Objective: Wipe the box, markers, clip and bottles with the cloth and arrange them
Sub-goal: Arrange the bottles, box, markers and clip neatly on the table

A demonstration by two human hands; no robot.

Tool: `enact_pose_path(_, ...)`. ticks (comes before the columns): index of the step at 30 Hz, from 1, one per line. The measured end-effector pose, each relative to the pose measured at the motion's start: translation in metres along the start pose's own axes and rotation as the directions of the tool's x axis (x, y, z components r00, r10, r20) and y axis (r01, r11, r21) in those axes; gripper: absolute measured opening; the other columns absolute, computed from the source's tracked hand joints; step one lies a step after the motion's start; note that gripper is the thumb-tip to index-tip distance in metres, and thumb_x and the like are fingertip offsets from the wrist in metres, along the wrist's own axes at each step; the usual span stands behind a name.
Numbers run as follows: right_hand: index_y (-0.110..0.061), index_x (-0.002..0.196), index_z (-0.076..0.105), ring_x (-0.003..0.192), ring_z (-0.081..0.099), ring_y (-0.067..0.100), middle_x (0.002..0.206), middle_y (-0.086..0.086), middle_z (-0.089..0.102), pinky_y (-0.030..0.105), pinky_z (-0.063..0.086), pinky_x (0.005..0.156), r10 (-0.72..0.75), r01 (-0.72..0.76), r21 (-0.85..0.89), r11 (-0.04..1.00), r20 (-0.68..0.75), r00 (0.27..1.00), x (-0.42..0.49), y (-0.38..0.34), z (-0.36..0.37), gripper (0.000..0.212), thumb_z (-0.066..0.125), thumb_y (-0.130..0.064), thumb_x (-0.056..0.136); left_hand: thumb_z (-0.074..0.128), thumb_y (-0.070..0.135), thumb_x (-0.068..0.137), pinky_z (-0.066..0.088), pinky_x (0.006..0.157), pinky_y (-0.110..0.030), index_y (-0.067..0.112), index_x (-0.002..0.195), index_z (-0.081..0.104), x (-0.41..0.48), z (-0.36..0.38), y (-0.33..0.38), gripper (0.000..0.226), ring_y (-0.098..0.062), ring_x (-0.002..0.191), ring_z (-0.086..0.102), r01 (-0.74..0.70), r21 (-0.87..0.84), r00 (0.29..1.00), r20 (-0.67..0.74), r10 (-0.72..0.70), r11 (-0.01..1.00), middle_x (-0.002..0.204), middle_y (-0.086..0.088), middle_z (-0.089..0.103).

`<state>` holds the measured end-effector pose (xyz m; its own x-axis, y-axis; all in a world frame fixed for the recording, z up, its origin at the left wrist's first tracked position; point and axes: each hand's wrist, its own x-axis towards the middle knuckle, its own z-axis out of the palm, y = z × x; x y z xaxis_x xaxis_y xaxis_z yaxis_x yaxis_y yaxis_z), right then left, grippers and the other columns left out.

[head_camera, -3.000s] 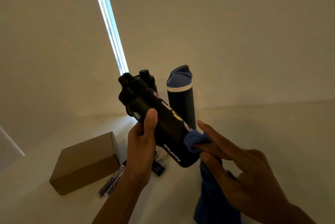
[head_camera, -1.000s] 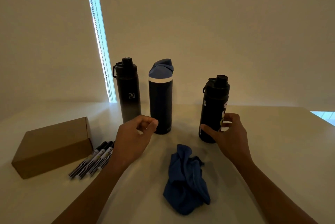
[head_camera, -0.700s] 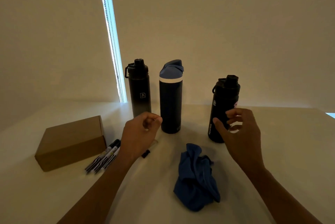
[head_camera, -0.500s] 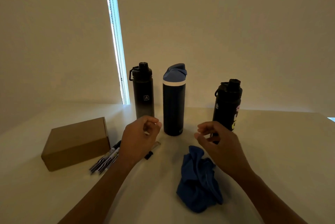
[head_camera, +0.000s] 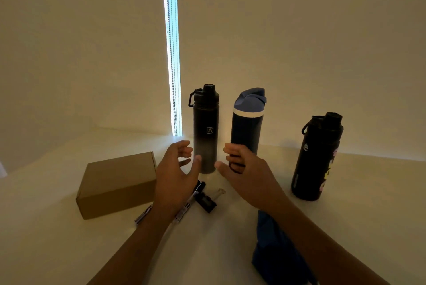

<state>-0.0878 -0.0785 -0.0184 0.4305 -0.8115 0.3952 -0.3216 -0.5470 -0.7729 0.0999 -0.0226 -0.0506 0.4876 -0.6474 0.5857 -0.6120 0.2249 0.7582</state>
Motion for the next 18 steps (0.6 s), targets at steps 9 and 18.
enact_pose_path(9,-0.030,0.162,0.015,0.146,0.041,0.025,0.163,0.000,0.036,0.043,0.037,0.117,0.151,-0.151,-0.016,0.988,-0.015,0.988,0.042,-0.003,0.056,0.088,0.069,-0.048,0.094,0.066,0.045,0.099,0.049,0.107,-0.033,0.029,0.139,0.058,0.020,-0.028,-0.018,0.044,-0.009,0.129,0.055,0.053,0.170,0.997,-0.058,-0.044,0.984,0.140,0.010,0.060)
enact_pose_path(18,-0.024,0.151,0.032,0.110,0.058,0.012,0.123,-0.011,0.056,0.029,0.046,0.094,0.161,-0.158,0.110,0.981,-0.020,0.987,0.077,0.006,0.079,0.084,0.082,-0.038,0.085,0.040,0.076,0.095,0.015,0.126,-0.055,0.019,0.166,0.011,0.026,-0.059,-0.047,0.095,-0.032,0.160,0.011,-0.038,0.869,0.943,0.195,-0.270,0.494,0.174,-0.009,0.012)
